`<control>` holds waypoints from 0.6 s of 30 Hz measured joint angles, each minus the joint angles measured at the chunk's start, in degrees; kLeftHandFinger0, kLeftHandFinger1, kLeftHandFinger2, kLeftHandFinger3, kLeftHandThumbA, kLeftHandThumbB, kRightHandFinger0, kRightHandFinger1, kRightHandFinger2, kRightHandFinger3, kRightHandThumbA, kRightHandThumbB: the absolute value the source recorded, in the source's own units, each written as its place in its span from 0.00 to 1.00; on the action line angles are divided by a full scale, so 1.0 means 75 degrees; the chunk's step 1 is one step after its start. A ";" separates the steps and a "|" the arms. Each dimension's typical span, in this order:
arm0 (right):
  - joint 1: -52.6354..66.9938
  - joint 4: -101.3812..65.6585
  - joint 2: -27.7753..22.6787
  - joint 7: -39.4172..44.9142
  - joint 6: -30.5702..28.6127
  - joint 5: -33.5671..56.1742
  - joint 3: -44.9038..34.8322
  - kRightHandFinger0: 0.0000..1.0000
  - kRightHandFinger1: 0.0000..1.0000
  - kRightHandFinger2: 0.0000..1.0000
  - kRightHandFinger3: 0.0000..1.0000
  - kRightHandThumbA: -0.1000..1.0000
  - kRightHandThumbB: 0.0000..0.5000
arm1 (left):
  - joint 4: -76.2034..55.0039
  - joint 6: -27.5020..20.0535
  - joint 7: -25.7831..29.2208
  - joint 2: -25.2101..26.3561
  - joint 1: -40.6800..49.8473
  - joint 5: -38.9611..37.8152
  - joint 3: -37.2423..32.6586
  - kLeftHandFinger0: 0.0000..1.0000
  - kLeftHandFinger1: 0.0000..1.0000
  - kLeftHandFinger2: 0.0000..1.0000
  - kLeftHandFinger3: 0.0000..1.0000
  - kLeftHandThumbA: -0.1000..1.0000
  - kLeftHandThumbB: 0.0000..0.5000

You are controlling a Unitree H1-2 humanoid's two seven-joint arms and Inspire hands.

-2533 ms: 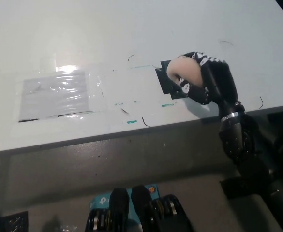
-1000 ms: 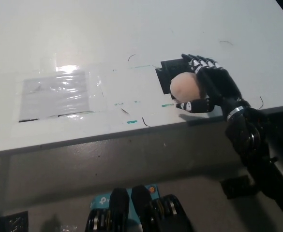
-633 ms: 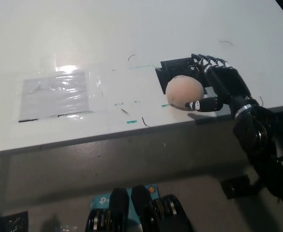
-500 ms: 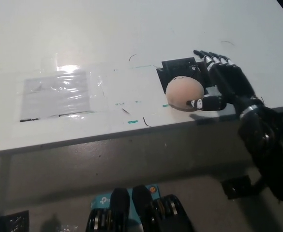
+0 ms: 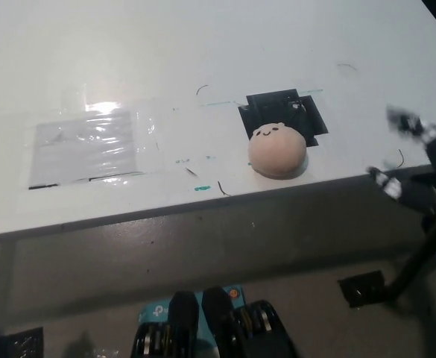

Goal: The robot uses its right hand to grab and squeeze a pink dumpling toy kept on the black mask on the desk

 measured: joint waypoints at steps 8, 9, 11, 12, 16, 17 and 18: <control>0.1217 0.1128 0.1000 -0.0512 -0.0434 0.0619 -0.0552 0.34 0.37 0.47 0.65 0.20 0.28 | 0.0021 -0.0006 0.0000 0.0000 0.0000 0.0000 0.0000 0.00 0.03 0.13 0.12 1.00 1.00; 0.1255 0.1281 0.1130 -0.0578 -0.0460 0.0688 -0.0588 0.36 0.39 0.49 0.69 0.19 0.28 | 0.0020 -0.0006 0.0000 -0.0004 0.0000 0.0000 -0.0002 0.00 0.02 0.13 0.12 1.00 1.00; 0.1285 0.1522 0.1373 -0.0684 -0.0493 0.0833 -0.0702 0.36 0.38 0.50 0.76 0.18 0.27 | 0.0021 -0.0006 0.0001 -0.0005 -0.0001 0.0001 -0.0003 0.00 0.02 0.12 0.12 1.00 1.00; 0.1281 0.1616 0.1475 -0.0727 -0.0499 0.0926 -0.0799 0.35 0.38 0.50 0.78 0.19 0.27 | 0.0025 -0.0007 0.0001 -0.0006 -0.0001 0.0001 -0.0003 0.00 0.03 0.12 0.11 1.00 1.00; 0.1271 0.1861 0.1843 -0.0884 -0.0484 0.1328 -0.1199 0.28 0.36 0.49 0.83 0.27 0.25 | 0.0026 -0.0007 0.0000 -0.0009 0.0001 0.0000 -0.0003 0.00 0.03 0.15 0.13 1.00 1.00; 0.1260 0.1928 0.1917 -0.0897 -0.0475 0.1443 -0.1310 0.26 0.35 0.50 0.84 0.28 0.25 | 0.0026 -0.0008 -0.0001 -0.0009 0.0002 0.0000 -0.0002 0.00 0.03 0.15 0.14 1.00 1.00; 0.1252 0.2017 0.2022 -0.0914 -0.0462 0.1597 -0.1459 0.24 0.35 0.49 0.82 0.28 0.25 | 0.0026 -0.0008 0.0000 -0.0012 0.0007 0.0000 -0.0002 0.00 0.02 0.14 0.13 1.00 1.00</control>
